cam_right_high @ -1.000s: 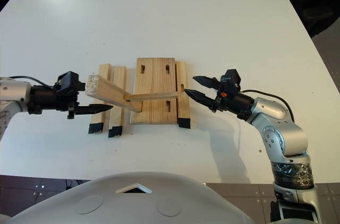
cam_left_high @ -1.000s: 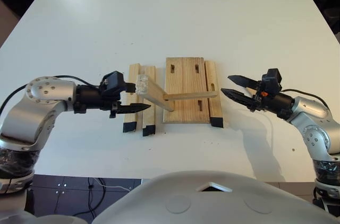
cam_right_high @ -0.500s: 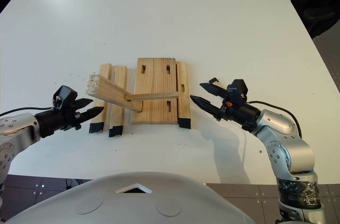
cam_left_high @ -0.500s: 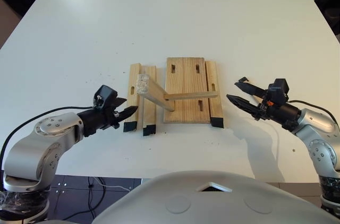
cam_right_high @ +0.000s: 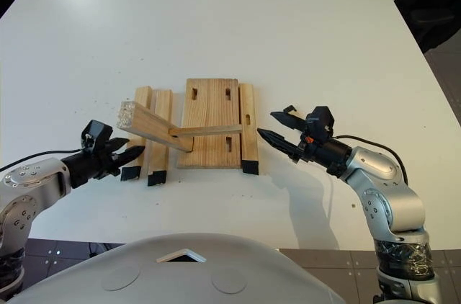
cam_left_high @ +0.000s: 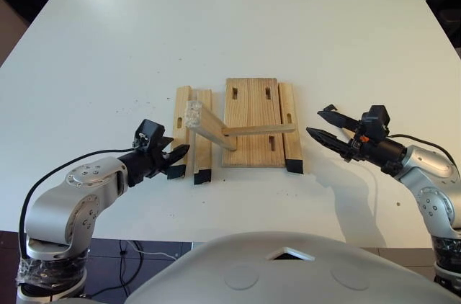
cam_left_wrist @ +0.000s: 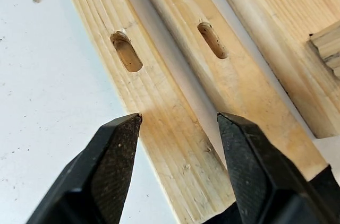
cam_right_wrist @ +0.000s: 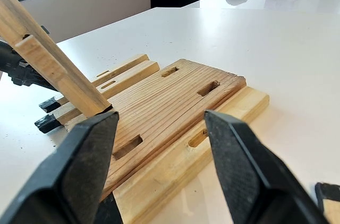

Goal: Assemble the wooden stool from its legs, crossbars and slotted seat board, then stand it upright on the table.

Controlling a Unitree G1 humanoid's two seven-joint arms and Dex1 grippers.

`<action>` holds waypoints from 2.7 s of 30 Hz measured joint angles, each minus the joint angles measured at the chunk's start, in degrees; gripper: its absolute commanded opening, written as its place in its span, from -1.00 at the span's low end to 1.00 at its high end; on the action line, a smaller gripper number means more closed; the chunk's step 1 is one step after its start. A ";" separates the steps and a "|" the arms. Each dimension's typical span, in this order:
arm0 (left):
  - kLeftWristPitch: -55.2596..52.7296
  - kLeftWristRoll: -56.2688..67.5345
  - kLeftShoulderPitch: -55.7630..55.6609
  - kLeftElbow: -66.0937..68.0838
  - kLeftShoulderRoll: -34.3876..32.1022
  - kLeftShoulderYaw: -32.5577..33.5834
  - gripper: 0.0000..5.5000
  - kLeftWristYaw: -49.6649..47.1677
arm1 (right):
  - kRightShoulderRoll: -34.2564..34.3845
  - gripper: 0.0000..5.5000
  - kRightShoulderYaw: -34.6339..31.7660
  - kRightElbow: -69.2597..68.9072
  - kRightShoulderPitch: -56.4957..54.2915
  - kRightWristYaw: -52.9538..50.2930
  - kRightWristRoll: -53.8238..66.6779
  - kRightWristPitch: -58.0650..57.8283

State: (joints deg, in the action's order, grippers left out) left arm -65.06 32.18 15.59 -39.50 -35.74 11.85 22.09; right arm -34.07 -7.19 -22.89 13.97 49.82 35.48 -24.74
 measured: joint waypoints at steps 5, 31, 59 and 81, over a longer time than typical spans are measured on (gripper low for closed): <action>2.24 -1.77 0.94 1.48 -1.30 -0.26 -0.04 0.36 | 0.02 0.07 0.09 -0.09 1.07 -0.09 -0.58 0.17; 14.48 -4.27 -5.97 12.00 -4.88 -0.48 -0.27 8.05 | 1.44 0.07 -1.41 1.08 -0.12 -2.71 -2.48 2.29; 12.79 48.06 -42.78 1.19 -15.03 4.65 -0.27 23.23 | -4.48 0.07 -7.42 -10.09 -35.82 -9.90 52.89 -15.05; 15.10 42.74 -39.40 1.38 -16.47 2.00 -0.27 26.95 | -6.90 -0.26 -3.16 -11.24 -34.92 -0.50 40.59 -15.73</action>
State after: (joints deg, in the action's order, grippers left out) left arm -49.97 74.93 -23.82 -38.12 -52.21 13.85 49.04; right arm -40.97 -10.35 -34.12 -20.95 49.33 76.07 -40.46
